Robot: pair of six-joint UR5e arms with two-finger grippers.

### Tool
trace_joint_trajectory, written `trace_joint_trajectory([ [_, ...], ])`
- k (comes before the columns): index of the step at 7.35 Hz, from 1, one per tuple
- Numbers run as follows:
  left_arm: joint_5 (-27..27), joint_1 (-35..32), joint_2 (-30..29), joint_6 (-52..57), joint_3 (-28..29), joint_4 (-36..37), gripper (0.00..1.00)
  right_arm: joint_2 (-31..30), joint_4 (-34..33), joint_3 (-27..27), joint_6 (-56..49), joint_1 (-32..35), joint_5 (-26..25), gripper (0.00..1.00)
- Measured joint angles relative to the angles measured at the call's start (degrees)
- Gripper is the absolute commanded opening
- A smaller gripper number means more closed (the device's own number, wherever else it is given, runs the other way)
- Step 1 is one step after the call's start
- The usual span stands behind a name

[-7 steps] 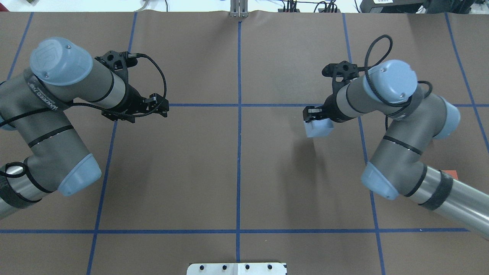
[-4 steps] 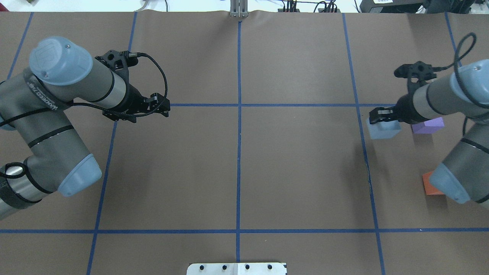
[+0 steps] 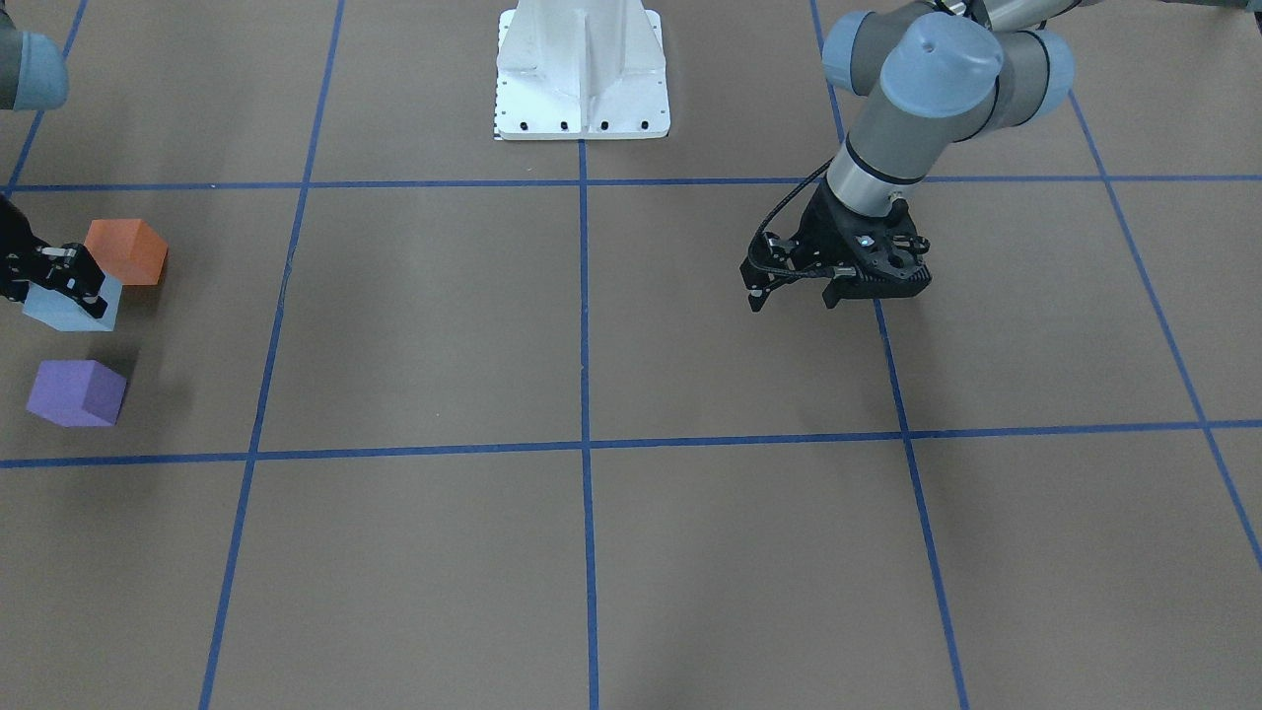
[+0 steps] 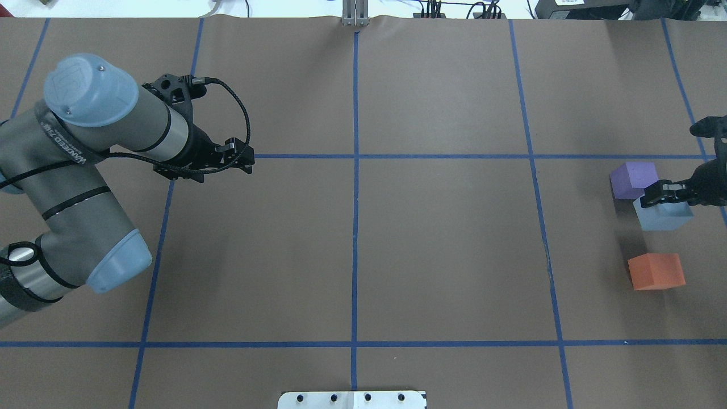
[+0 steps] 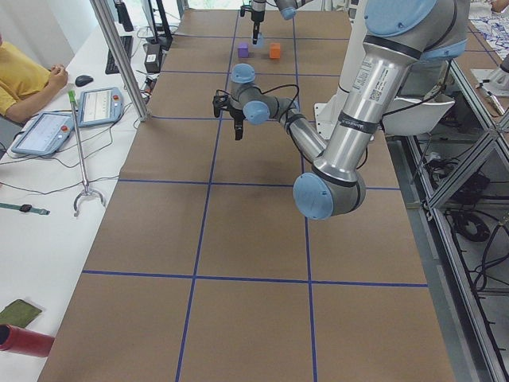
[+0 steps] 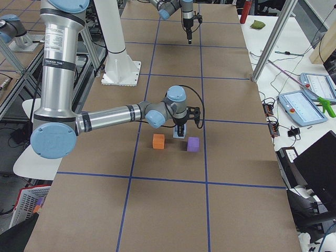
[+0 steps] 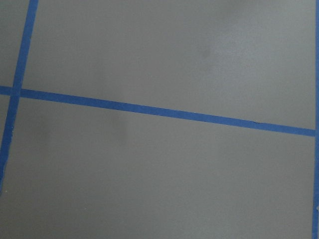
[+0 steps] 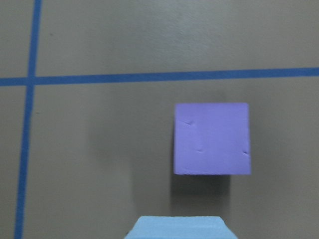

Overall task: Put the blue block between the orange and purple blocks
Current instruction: 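Lower the light blue cube between the purple and orange cubes, right gripper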

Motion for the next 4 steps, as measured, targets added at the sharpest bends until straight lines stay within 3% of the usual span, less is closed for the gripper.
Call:
trace_joint_trajectory([
  [4, 0.0, 0.0, -0.2, -0.1, -0.1, 0.0, 1.00, 2.3, 0.6, -4.7, -0.4, 0.0, 0.2, 0.00],
])
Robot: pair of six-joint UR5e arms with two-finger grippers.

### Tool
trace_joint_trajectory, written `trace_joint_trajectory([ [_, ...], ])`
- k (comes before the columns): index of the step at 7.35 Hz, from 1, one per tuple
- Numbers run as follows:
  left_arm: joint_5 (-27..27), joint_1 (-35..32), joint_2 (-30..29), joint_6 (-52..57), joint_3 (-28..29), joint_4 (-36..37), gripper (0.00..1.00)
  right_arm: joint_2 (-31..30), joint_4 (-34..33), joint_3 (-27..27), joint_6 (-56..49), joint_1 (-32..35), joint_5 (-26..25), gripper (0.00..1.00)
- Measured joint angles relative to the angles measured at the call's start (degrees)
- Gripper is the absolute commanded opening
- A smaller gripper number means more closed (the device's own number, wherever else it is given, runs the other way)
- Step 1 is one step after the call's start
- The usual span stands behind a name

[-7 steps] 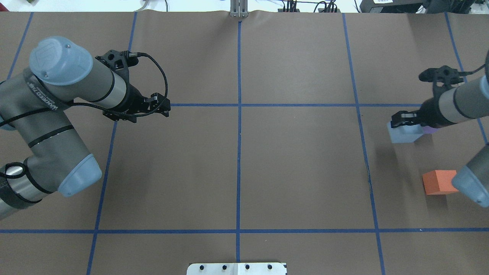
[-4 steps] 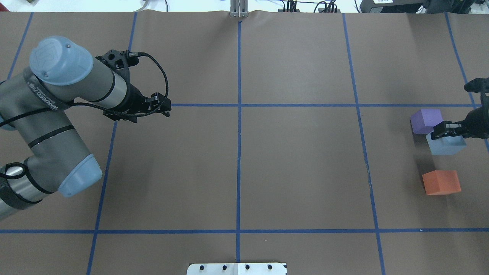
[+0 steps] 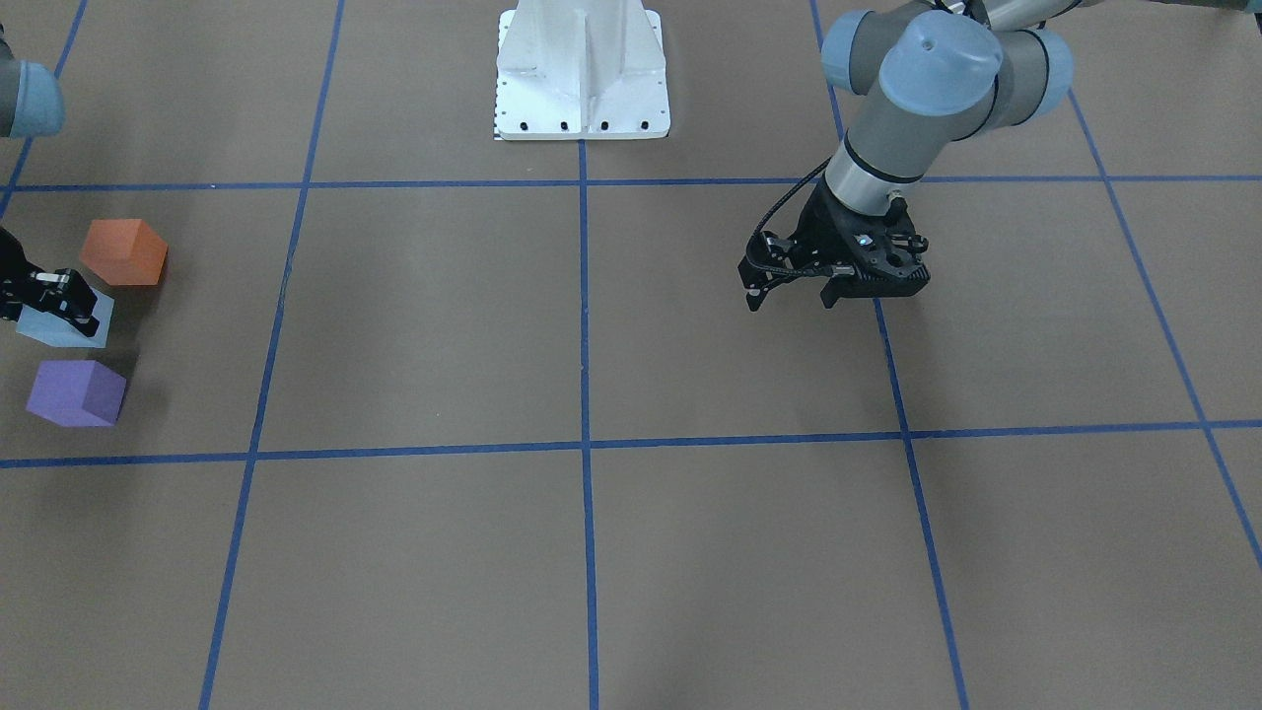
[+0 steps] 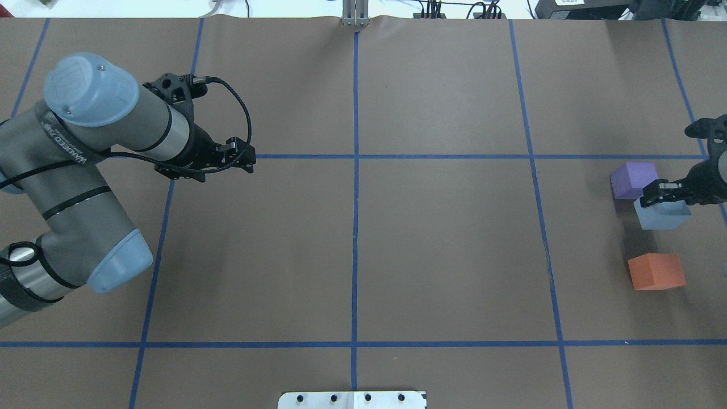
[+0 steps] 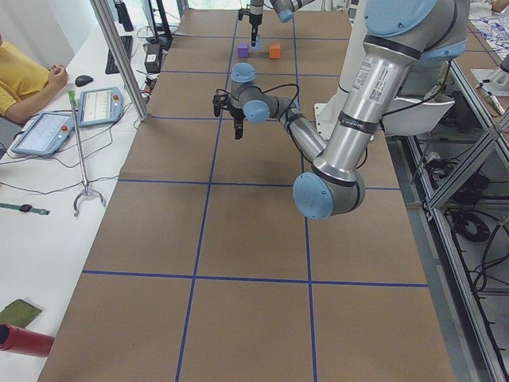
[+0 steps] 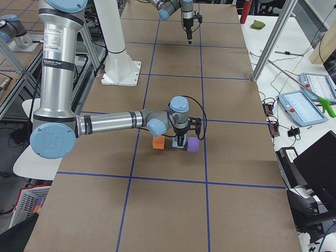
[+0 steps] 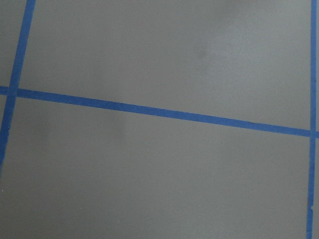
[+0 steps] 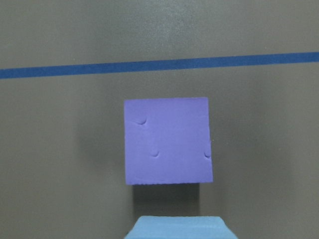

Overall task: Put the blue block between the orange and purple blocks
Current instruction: 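Lower the light blue cube between the purple and orange cubes, right gripper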

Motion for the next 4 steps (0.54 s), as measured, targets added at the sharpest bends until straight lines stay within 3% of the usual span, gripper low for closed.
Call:
trace_joint_trajectory([
  [4, 0.0, 0.1, 0.0, 0.0, -0.1, 0.0, 1.00, 0.3, 6.2, -4.1, 3.3, -3.0, 0.0, 0.00],
])
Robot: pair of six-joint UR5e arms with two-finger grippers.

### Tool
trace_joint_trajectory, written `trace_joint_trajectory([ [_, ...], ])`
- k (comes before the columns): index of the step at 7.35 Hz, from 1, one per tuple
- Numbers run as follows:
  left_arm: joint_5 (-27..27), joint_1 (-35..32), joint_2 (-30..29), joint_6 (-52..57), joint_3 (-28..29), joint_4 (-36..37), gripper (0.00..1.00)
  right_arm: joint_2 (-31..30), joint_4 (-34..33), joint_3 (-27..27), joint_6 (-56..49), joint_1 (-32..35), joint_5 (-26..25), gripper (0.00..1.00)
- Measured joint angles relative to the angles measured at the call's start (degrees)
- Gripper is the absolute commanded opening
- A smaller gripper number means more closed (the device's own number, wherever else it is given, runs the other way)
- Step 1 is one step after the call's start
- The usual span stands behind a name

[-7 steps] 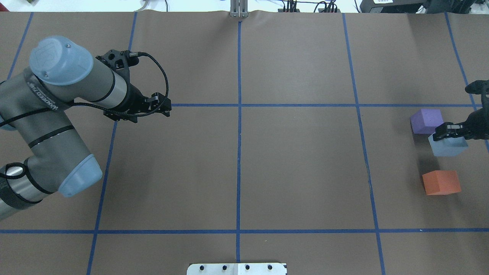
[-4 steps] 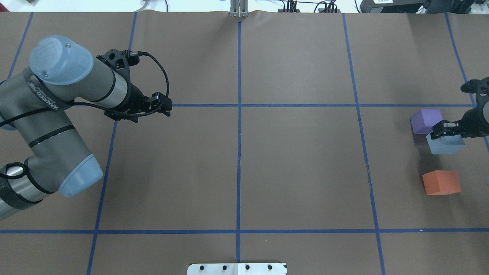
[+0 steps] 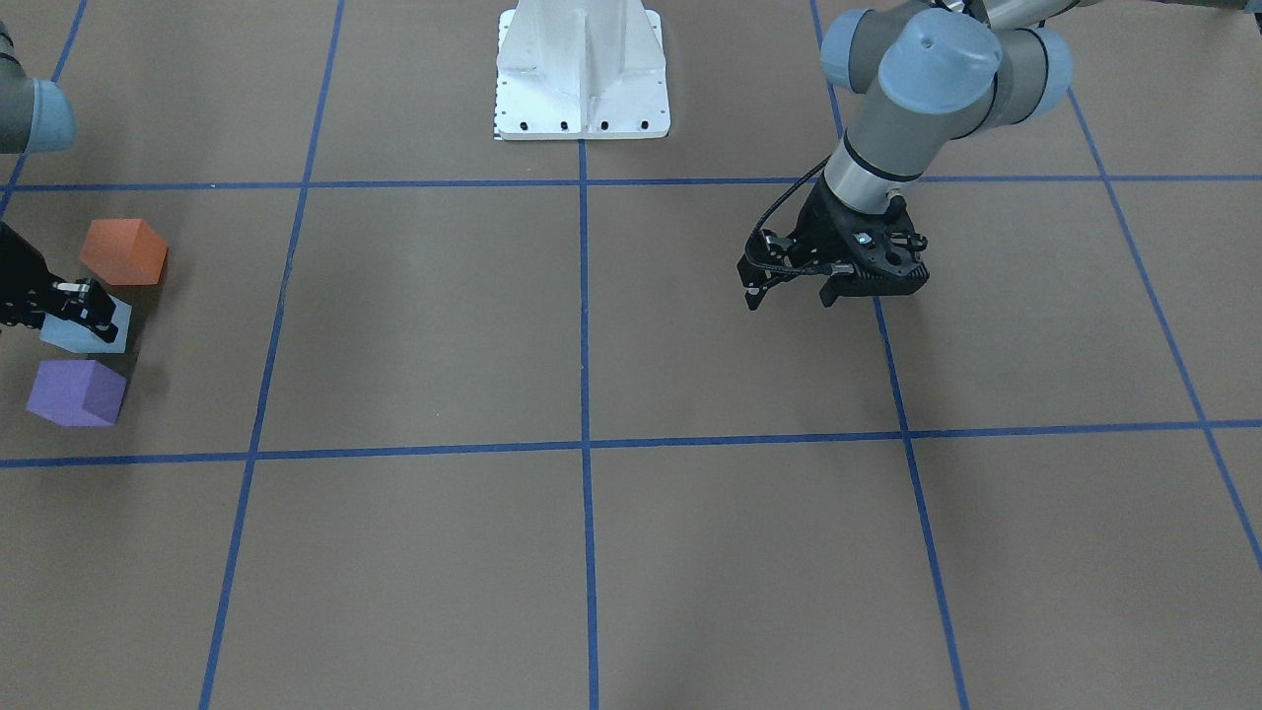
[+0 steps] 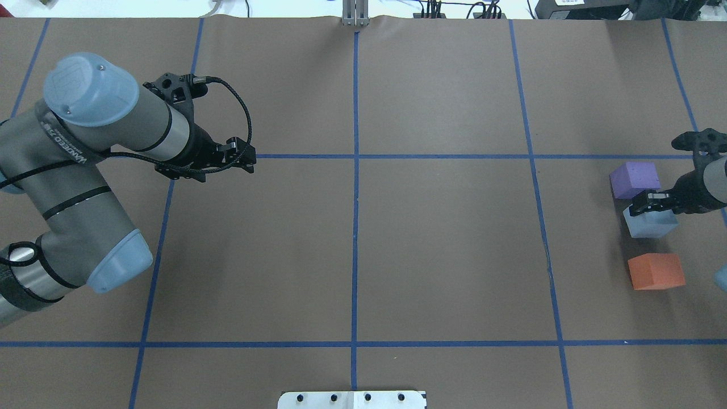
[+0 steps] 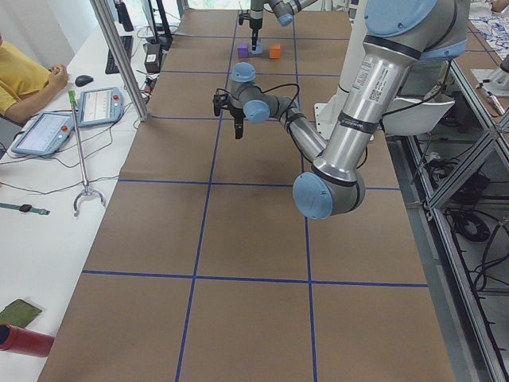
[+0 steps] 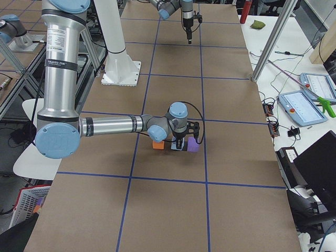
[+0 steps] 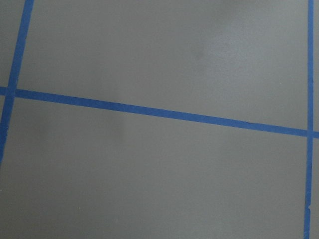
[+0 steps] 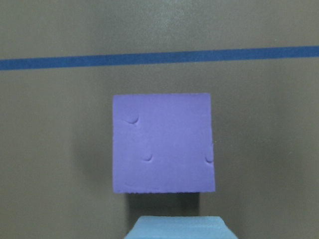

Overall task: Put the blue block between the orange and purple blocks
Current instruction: 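Lower the light blue cube between the purple and orange cubes, right gripper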

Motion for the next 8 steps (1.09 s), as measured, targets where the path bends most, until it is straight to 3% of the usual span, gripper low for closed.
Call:
trace_joint_trajectory([
  [3, 0.0, 0.0, 0.0, 0.0, 0.0, 0.0, 1.00, -0.1, 1.1, -0.4, 0.8, -1.1, -0.3, 0.02],
  [4, 0.0, 0.0, 0.0, 0.0, 0.0, 0.0, 1.00, -0.2, 1.2, -0.4, 0.8, -1.1, -0.5, 0.47],
  [5, 0.0, 0.0, 0.0, 0.0, -0.1, 0.0, 1.00, -0.2, 1.2, -0.4, 0.8, -1.1, -0.8, 0.99],
  [8, 0.1, 0.0, 0.0, -0.1, -0.2, 0.1, 1.00, -0.4, 1.2, -0.4, 1.2, -1.1, -2.5, 1.00],
])
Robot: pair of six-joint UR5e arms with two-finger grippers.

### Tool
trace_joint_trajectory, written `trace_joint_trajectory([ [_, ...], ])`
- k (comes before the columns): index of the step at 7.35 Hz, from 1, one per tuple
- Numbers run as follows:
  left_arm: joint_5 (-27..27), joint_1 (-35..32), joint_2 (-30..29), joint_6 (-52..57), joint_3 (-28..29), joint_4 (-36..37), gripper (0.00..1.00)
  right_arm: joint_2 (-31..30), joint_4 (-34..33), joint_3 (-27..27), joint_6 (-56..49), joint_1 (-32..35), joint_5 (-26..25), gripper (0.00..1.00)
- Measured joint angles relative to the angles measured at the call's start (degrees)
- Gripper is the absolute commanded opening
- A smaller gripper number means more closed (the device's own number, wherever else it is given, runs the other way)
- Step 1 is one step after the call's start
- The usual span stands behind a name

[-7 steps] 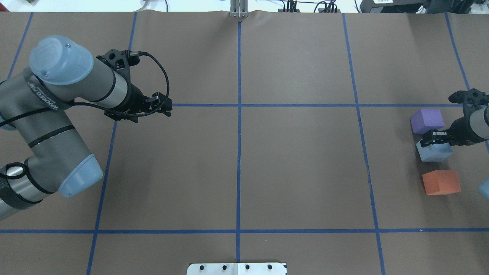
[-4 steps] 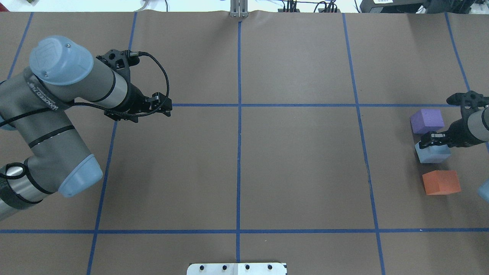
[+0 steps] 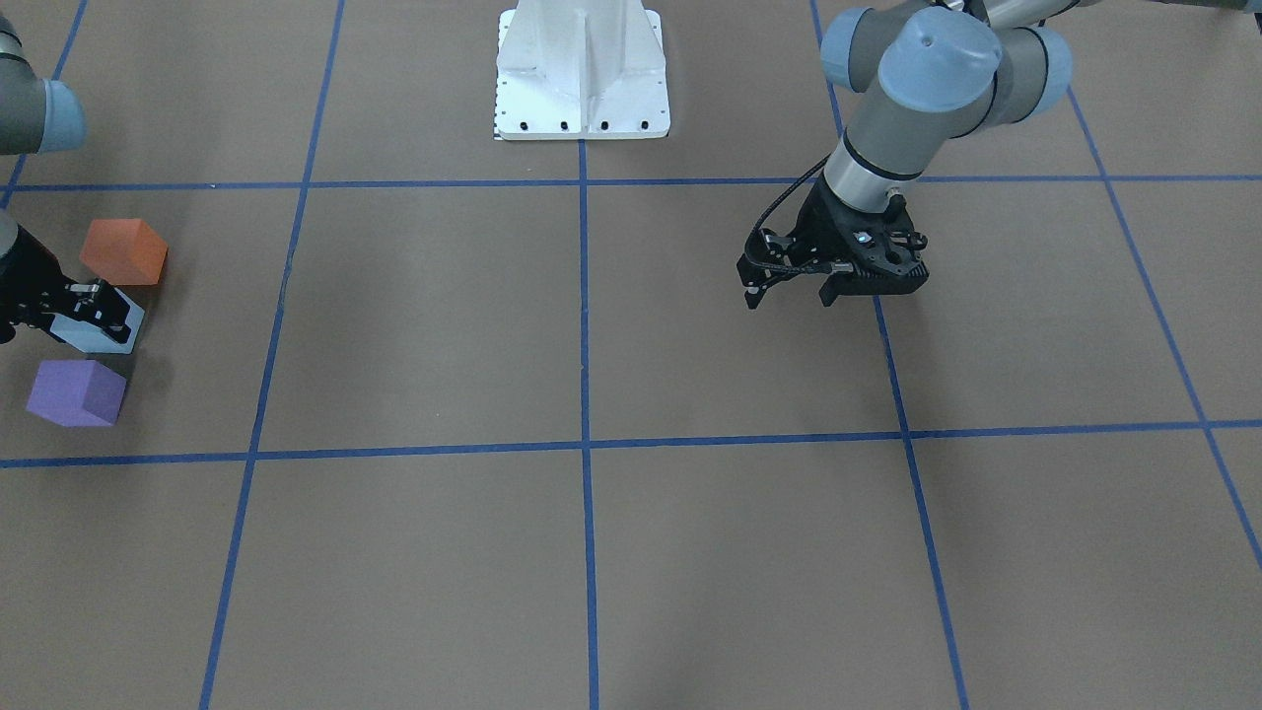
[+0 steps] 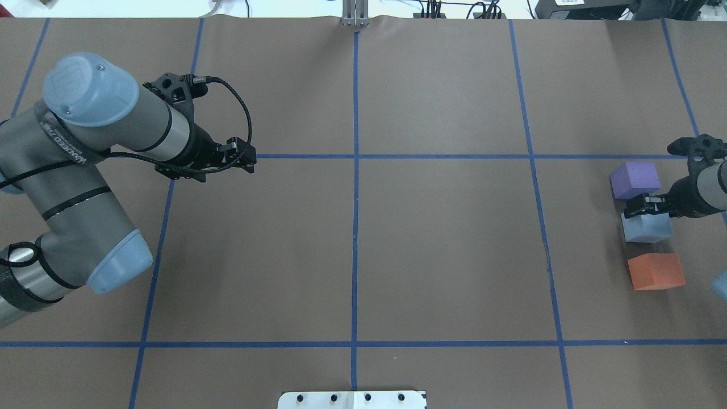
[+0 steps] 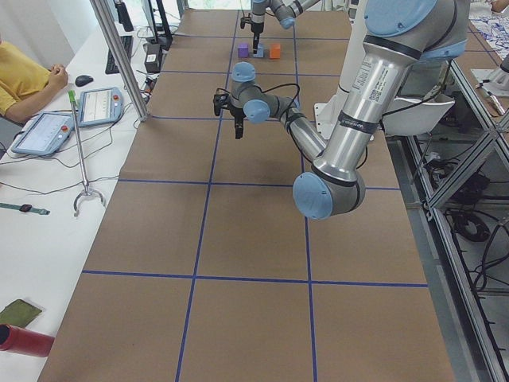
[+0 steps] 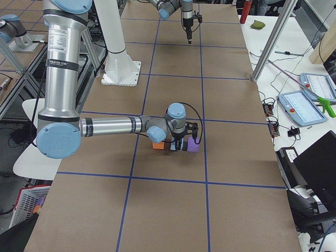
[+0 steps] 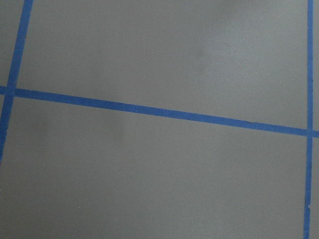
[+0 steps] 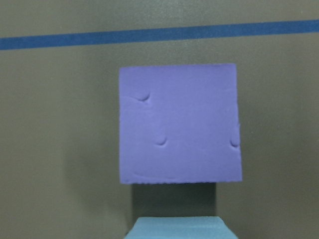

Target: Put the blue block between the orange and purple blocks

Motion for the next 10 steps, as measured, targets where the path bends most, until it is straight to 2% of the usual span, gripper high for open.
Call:
trace_joint_trajectory([
  [2, 0.0, 0.0, -0.1, 0.0, -0.1, 0.0, 1.00, 0.0, 0.2, 0.6, 0.0, 0.0, -0.2, 1.00],
  [4, -0.1, -0.1, 0.0, 0.0, -0.6, 0.1, 1.00, -1.3, 1.0, 3.6, -0.2, 1.3, 0.2, 1.00],
  [6, -0.4, -0.5, 2.2, 0.3, -4.1, 0.6, 1.00, -4.2, 1.2, 5.9, -3.5, 7.3, 2.4, 1.00],
  [8, -2.4, -3.4, 8.4, 3.8, -8.9, 0.7, 1.00, -5.0, -1.8, 5.7, -13.1, 16.3, 7.7, 1.00],
  [10, -5.0, -8.8, 17.5, 16.9, -12.3, 0.5, 1.00, -3.2, -10.1, 5.7, -24.7, 24.1, 11.0, 1.00],
])
